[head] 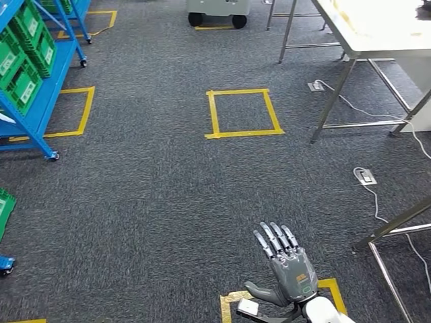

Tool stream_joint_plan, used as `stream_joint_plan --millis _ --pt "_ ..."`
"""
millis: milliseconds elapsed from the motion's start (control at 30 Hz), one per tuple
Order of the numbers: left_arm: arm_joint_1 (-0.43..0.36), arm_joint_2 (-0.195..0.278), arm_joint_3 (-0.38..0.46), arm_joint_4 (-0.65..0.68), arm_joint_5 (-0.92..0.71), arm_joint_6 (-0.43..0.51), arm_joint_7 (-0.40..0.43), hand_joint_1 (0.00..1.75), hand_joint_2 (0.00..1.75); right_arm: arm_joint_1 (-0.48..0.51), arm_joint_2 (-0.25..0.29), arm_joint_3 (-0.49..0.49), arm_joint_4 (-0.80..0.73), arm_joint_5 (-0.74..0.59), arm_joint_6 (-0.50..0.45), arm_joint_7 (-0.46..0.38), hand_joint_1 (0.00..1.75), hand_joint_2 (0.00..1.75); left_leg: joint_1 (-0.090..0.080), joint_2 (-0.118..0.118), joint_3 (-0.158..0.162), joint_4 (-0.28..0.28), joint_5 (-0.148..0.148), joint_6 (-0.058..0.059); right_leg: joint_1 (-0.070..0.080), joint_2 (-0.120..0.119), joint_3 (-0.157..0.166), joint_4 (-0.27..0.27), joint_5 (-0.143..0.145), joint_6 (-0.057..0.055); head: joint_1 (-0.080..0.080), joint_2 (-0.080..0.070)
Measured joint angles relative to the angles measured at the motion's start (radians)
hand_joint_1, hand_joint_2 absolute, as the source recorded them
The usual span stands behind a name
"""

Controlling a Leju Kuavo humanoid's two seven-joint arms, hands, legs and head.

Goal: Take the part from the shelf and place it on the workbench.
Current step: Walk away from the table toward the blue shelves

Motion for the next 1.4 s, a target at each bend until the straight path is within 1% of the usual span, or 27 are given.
stream_joint_plan --millis 33,67,133,200,267,333,400,467,533,567,600,633,700,767,833,867,933,1000,1033,1067,1100,1133,1167,1233,1267,1333,1400 --pt "0.000 0.000 0.000 0.000 0.000 -0.001 0.000 0.00 0.00 0.001 -0.001 0.000 0.000 0.000 0.000 0.000 0.00 0.00 0.000 -0.013 0.000 0.000 0.000 0.000 0.000 0.003 -0.028 0.049 -0.012 0.000 0.001 0.000" --pt "0.001 0.000 0.000 0.000 0.000 -0.002 0.000 0.00 0.00 0.001 -0.001 0.001 0.000 0.001 0.000 0.000 0.00 0.00 0.000 -0.026 0.001 0.001 0.000 0.000 0.000 0.004 -0.039 0.060 -0.003 0.000 0.001 0.000" --pt "0.002 0.000 0.000 0.000 0.000 -0.003 0.000 0.00 0.00 0.001 -0.001 0.001 0.000 0.002 0.000 0.001 0.00 0.00 0.001 -0.052 0.003 0.002 0.000 -0.001 -0.004 0.016 0.000 -0.039 0.066 -0.001 0.001 0.000" --pt "0.001 0.000 0.000 0.000 0.000 -0.004 0.000 0.00 0.00 0.001 -0.002 0.001 0.001 0.003 -0.001 0.002 0.00 0.00 0.001 -0.078 0.002 0.005 0.000 -0.008 -0.013 0.066 0.063 -0.174 0.121 -0.001 0.001 0.000" --pt "0.001 0.001 0.000 0.000 0.000 -0.004 0.000 0.00 0.00 0.001 -0.002 0.002 0.001 0.004 -0.001 0.002 0.00 0.00 0.002 -0.099 -0.005 0.004 0.004 -0.022 -0.015 0.093 0.090 -0.226 0.131 -0.006 0.000 0.000" --pt "0.005 0.001 0.001 0.000 0.000 -0.004 0.000 0.00 0.00 0.000 -0.002 0.002 0.001 0.005 -0.002 0.003 0.00 0.00 0.006 -0.111 -0.011 0.001 0.010 -0.034 -0.010 0.071 0.091 -0.228 0.137 -0.019 -0.001 0.000" --pt "0.006 0.001 0.003 0.000 0.000 -0.004 0.000 0.00 0.00 0.000 -0.002 0.001 0.001 0.006 -0.003 0.004 0.00 0.00 0.005 -0.070 -0.028 0.032 -0.012 -0.043 -0.009 0.048 0.093 -0.233 0.142 -0.033 -0.004 0.000" --pt "0.003 -0.001 0.003 0.000 0.000 -0.004 0.000 0.00 0.00 0.002 -0.002 0.001 0.001 0.008 -0.004 0.006 0.00 0.00 0.002 -0.013 -0.082 0.142 -0.076 -0.049 -0.006 0.019 0.093 -0.236 0.141 -0.042 -0.007 0.000" --pt "0.001 -0.002 0.003 0.000 0.000 -0.004 0.000 0.00 0.00 0.005 -0.003 0.001 0.001 0.008 -0.005 0.008 0.00 0.00 0.003 0.002 -0.145 0.272 -0.130 -0.053 -0.003 -0.012 0.092 -0.235 0.139 -0.047 -0.007 0.000" --pt "0.001 -0.003 0.004 0.000 0.000 -0.004 0.000 0.00 0.00 0.006 -0.003 0.001 0.001 0.009 -0.005 0.008 0.00 0.00 0.003 0.004 -0.156 0.297 -0.130 -0.053 -0.002 -0.026 0.092 -0.235 0.139 -0.047 -0.007 0.000" --pt "0.003 -0.003 0.004 0.000 0.000 -0.004 0.000 0.00 0.00 0.006 -0.003 0.001 0.001 0.009 -0.005 0.008 0.00 0.00 0.003 0.005 -0.147 0.281 -0.112 -0.052 -0.001 -0.039 0.093 -0.235 0.138 -0.047 -0.007 0.000" --pt "0.004 -0.002 0.004 0.000 0.000 -0.004 0.000 0.00 0.00 0.005 -0.003 0.001 0.001 0.009 -0.005 0.009 0.00 0.00 0.002 0.012 -0.117 0.228 -0.080 -0.050 -0.001 -0.052 0.095 -0.235 0.136 -0.046 -0.008 0.000" --pt "0.003 -0.002 0.005 0.000 0.000 -0.004 0.000 0.00 0.00 0.005 -0.003 0.001 0.001 0.009 -0.005 0.010 0.00 0.00 -0.003 0.051 -0.039 0.085 -0.023 -0.043 0.002 -0.073 0.100 -0.233 0.131 -0.040 -0.008 0.000" --pt "0.000 -0.002 0.005 0.000 0.000 -0.004 0.000 0.00 0.00 0.005 -0.003 0.001 0.001 0.009 -0.005 0.010 0.00 0.00 -0.009 0.076 -0.001 0.011 -0.008 -0.034 0.007 -0.092 0.105 -0.233 0.125 -0.032 -0.006 0.000" --pt "0.001 -0.002 0.005 0.000 0.000 -0.004 0.000 0.00 0.00 0.004 -0.004 0.001 0.001 0.010 -0.005 0.011 0.00 0.00 -0.010 0.058 0.000 0.003 -0.007 -0.023 0.008 -0.110 0.111 -0.237 0.122 -0.022 -0.004 0.000" --pt "0.003 -0.002 0.006 0.000 0.000 -0.004 0.000 0.00 0.00 0.003 -0.004 0.001 0.001 0.010 -0.006 0.011 0.00 0.00 -0.008 0.048 0.001 0.000 -0.006 -0.018 0.007 -0.101 0.111 -0.234 0.116 -0.016 -0.003 0.000" --pt "0.003 -0.001 0.006 0.000 0.000 -0.004 0.000 0.00 0.00 0.003 -0.006 0.000 0.000 0.010 -0.008 0.011 0.00 0.00 -0.002 0.028 0.005 -0.004 -0.002 -0.006 0.003 -0.052 0.087 -0.176 0.079 -0.006 0.001 0.000" --pt "0.000 0.000 0.006 0.000 0.000 -0.004 0.000 0.00 0.00 0.006 -0.007 0.000 0.001 0.010 -0.009 0.011 0.00 0.00 0.000 0.006 0.005 -0.004 -0.002 -0.001 0.002 -0.006 0.019 -0.037 0.017 -0.002 0.005 0.000" --pt "-0.001 0.000 0.006 0.000 0.000 -0.005 0.000 0.00 0.00 0.007 -0.008 0.001 0.001 0.010 -0.009 0.012 0.00 0.00 0.000 -0.007 0.005 -0.004 -0.001 0.000 0.002 0.001 -0.016 0.027 -0.004 -0.002 0.006 0.000" --pt "0.000 0.000 0.006 0.000 0.000 -0.005 0.000 0.00 0.00 0.008 -0.008 0.001 0.001 0.010 -0.009 0.012 0.00 0.00 0.000 -0.019 0.006 -0.004 -0.001 0.000 0.002 0.004 -0.037 0.059 -0.006 -0.002 0.007 0.000" --pt "0.001 0.000 0.006 0.000 0.000 -0.005 0.000 0.00 0.00 0.008 -0.008 0.002 0.001 0.010 -0.009 0.012 0.00 0.00 0.000 -0.032 0.007 -0.004 -0.001 -0.001 0.001 0.005 -0.039 0.051 0.013 -0.002 0.007 0.000" --pt "0.001 -0.001 0.007 0.000 0.000 -0.005 0.000 0.00 0.00 0.008 -0.008 0.002 0.001 0.010 -0.009 0.012 0.00 0.00 0.001 -0.045 0.008 -0.003 -0.002 -0.001 -0.001 0.010 -0.019 -0.001 0.049 -0.003 0.007 0.000" --pt "0.001 0.000 0.007 0.000 0.000 -0.006 0.000 0.00 0.00 0.008 -0.009 0.002 0.001 0.010 -0.009 0.012 0.00 0.00 0.003 -0.059 0.010 -0.002 -0.002 -0.004 -0.005 0.027 0.013 -0.076 0.089 -0.002 0.007 0.000" --pt "0.000 0.000 0.007 0.000 0.000 -0.006 0.000 0.00 0.00 0.008 -0.009 0.002 0.001 0.011 -0.009 0.013 0.00 0.00 0.003 -0.083 0.007 0.003 -0.003 -0.013 -0.013 0.073 0.071 -0.199 0.135 0.001 0.007 0.000" --pt "0.000 0.001 0.007 0.000 0.000 -0.007 0.000 0.00 0.00 0.008 -0.009 0.003 0.001 0.011 -0.009 0.014 0.00 0.00 0.002 -0.093 0.003 0.004 -0.002 -0.020 -0.015 0.087 0.083 -0.222 0.139 0.000 0.006 0.000" --pt "0.003 0.001 0.007 0.000 0.000 -0.007 0.000 0.00 0.00 0.008 -0.010 0.003 0.001 0.012 -0.009 0.016 0.00 0.00 0.005 -0.110 -0.003 0.000 0.004 -0.033 -0.012 0.076 0.087 -0.225 0.139 -0.011 0.006 0.000" --pt "0.006 0.001 0.008 0.000 0.000 -0.007 0.000 0.00 0.00 0.007 -0.010 0.004 0.001 0.012 -0.009 0.017 0.00 0.00 0.006 -0.085 -0.013 0.014 -0.006 -0.043 -0.010 0.053 0.088 -0.228 0.144 -0.025 0.003 0.000"
